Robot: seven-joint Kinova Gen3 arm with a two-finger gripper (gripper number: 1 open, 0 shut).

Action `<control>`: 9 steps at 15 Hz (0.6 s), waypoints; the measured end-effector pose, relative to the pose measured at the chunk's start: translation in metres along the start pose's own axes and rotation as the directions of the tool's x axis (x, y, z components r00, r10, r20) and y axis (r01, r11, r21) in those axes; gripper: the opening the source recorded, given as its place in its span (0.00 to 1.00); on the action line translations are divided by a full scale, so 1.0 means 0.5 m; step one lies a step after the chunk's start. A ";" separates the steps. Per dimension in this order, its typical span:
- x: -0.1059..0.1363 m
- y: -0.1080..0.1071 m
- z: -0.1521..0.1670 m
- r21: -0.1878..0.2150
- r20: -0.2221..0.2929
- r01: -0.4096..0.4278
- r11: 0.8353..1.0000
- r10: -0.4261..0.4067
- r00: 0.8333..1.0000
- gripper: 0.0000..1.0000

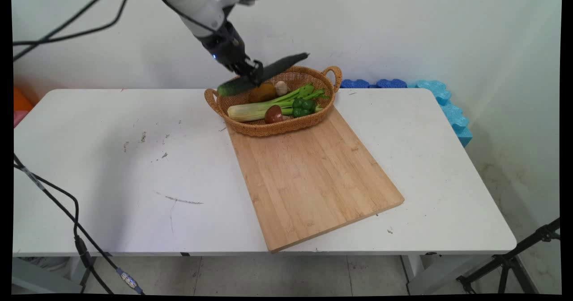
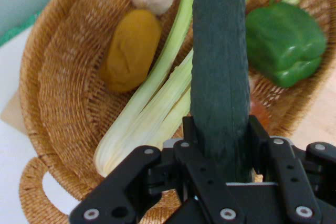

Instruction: Place the picked object on the cutting board

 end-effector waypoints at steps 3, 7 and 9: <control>0.005 0.013 -0.060 -0.025 -0.037 -0.054 0.998 0.053 0.998 0.00; -0.004 0.034 -0.121 -0.050 -0.075 -0.155 0.987 0.151 0.986 0.00; -0.013 0.044 -0.145 -0.060 -0.092 -0.217 0.974 0.211 0.973 0.00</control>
